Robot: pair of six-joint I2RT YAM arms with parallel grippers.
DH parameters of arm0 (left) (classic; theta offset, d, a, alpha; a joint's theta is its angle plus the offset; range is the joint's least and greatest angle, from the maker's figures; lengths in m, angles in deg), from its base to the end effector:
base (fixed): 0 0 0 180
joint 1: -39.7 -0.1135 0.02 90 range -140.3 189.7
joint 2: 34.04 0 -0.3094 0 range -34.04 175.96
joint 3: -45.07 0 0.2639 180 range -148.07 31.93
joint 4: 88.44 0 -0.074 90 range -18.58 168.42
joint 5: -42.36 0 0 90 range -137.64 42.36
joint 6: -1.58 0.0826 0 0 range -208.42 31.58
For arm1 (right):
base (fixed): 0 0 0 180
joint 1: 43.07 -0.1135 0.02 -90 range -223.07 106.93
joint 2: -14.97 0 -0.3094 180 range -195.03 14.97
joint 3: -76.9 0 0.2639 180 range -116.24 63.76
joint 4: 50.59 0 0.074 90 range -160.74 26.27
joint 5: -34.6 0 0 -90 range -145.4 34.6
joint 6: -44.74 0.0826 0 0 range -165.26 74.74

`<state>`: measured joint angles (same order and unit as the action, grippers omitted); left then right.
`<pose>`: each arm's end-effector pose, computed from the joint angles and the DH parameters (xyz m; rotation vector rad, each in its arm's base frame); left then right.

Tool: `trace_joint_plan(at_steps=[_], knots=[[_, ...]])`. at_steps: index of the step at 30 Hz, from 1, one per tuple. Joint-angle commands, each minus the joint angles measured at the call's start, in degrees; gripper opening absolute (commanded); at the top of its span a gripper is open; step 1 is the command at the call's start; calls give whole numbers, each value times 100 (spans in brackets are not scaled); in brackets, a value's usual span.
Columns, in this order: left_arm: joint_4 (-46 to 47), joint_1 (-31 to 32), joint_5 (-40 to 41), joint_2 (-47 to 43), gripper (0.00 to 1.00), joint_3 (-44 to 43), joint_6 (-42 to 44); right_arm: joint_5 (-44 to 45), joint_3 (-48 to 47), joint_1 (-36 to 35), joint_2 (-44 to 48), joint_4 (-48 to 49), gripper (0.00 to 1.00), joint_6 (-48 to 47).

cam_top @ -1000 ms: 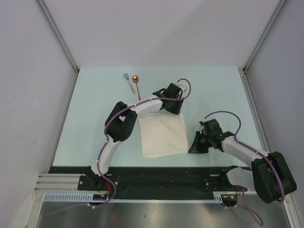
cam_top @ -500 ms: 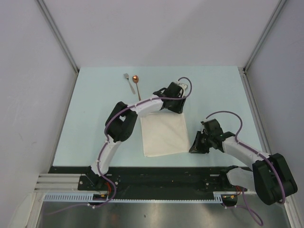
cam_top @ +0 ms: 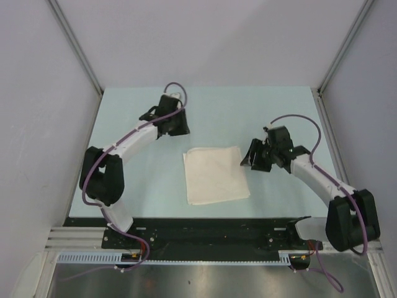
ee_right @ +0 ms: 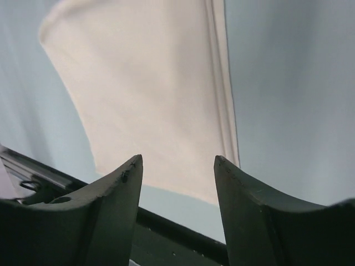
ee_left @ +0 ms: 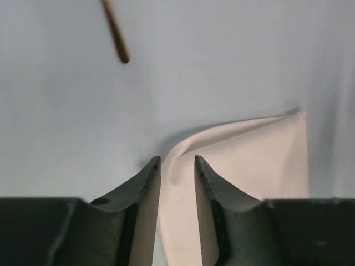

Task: Fold the napkin into a case and place the utensils inside
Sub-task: Turn over the upper triangle folded napkin at the center of the board.

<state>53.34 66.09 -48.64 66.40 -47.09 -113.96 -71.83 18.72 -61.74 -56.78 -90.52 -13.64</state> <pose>0.3980 -0.1991 0.2662 0.0265 2.4296 -0.4435 0.2491 0.1088 0.2222 0.1699 2.5930 0.7029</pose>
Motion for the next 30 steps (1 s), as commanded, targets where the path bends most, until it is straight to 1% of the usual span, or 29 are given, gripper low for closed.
trace_joint_plan(at_steps=[1, 3, 4, 6, 10, 16, 20, 26, 30], knots=[[327, -616, -1463, -34, 32, 826, -609, -500, -1040, 338, -1137, 507, 59, -348], [513, -846, -1858, 63, 29, 959, -628, -555, -1523, 400, -1551, 657, 56, -437], [478, -898, -1921, 115, 27, 924, -558, -581, -1665, 426, -1936, 683, 55, -498], [495, -899, -2062, 212, 27, 862, -426, -808, -1954, 523, -2402, 841, 51, -551], [635, -908, -2265, 414, 29, 959, -425, -1126, -2272, 663, -2984, 1035, 45, -542], [925, -899, -2396, 555, 27, 1108, -496, -1205, -2492, 699, -3381, 1096, 43, -630], [1014, -873, -2458, 731, 29, 1108, -540, -1214, -2536, 742, -3521, 1114, 43, -674], [961, -837, -2212, 793, 36, 1117, -470, -1231, -2712, 751, -3811, 1044, 44, -797], [909, -820, -2116, 836, 36, 1100, -443, -1214, -2721, 760, -3926, 1044, 44, -859]])
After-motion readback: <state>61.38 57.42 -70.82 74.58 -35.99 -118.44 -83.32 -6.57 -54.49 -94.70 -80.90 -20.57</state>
